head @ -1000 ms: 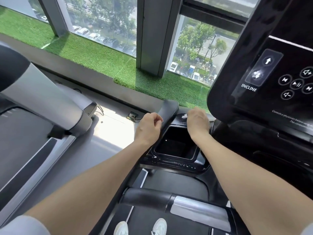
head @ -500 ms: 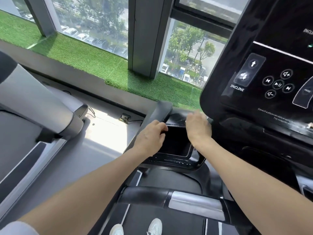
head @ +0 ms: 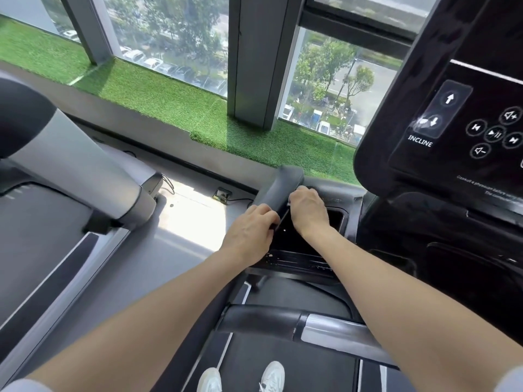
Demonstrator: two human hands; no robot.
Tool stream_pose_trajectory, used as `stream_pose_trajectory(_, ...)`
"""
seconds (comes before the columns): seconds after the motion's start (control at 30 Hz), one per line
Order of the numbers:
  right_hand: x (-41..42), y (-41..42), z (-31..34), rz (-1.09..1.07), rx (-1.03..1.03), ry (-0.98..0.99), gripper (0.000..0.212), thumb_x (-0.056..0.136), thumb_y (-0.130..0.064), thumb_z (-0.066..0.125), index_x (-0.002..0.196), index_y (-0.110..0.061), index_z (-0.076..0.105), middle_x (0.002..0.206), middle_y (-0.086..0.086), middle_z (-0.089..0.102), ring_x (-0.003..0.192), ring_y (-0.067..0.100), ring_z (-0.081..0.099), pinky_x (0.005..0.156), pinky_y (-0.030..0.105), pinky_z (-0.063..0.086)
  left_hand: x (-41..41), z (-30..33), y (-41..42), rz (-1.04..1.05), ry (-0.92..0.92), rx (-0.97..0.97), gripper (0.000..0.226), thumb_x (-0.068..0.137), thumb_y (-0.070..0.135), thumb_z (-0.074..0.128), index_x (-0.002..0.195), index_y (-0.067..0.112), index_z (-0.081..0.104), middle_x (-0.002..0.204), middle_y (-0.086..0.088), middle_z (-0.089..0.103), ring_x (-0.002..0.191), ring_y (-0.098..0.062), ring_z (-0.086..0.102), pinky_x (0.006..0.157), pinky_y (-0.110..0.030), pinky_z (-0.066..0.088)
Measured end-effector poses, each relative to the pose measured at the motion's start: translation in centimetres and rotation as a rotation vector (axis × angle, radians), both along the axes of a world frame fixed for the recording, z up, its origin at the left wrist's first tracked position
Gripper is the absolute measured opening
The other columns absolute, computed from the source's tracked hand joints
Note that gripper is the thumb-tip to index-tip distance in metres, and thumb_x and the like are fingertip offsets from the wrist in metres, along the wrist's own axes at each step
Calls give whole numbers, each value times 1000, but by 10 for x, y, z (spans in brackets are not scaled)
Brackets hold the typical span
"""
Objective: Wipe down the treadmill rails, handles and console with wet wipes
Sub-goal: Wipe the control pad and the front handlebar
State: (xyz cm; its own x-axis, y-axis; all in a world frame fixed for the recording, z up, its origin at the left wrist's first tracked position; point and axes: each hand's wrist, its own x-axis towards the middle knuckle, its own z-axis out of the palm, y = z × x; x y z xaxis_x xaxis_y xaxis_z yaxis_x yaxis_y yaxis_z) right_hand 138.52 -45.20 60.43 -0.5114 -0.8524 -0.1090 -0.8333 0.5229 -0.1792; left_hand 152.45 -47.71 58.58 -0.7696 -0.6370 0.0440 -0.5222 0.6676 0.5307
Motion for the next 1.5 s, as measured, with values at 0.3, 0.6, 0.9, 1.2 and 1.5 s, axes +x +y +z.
stream_pose_trajectory(0.3,-36,21,28,-309,-315,-418,10,89,-14,60,94,-12,51,86,0,53,85,20,51,81,33,43,-1,3,6,3,35,28,27,96,15,46,120,17,58,122,3,51,118,-16,42,93,-22,32)
stream_pose_trajectory(0.6,-46,18,33,-504,-333,-395,23,94,-13,47,108,-7,65,121,7,60,113,25,54,84,25,38,-7,4,12,-9,33,46,29,96,15,46,122,18,57,123,4,50,118,-15,40,90,-22,33)
stream_pose_trajectory(0.9,-51,28,30,-421,-205,-228,9,90,-5,52,93,3,55,102,21,55,103,35,55,78,34,41,-11,3,14,-13,28,52,28,96,16,47,122,18,57,123,3,51,117,-16,41,95,-27,37)
stream_pose_trajectory(1.2,-48,18,25,-348,16,217,31,92,-5,38,116,-1,56,126,19,50,122,33,43,99,38,35,-11,4,13,-13,28,46,28,96,16,47,123,19,57,123,4,50,117,-15,41,93,-26,38)
stream_pose_trajectory(1.5,-44,11,24,-148,163,286,32,93,3,39,119,3,59,116,18,56,110,35,53,83,39,46,-5,1,9,8,8,47,29,97,15,44,122,18,57,124,3,50,116,-15,42,87,-20,32)
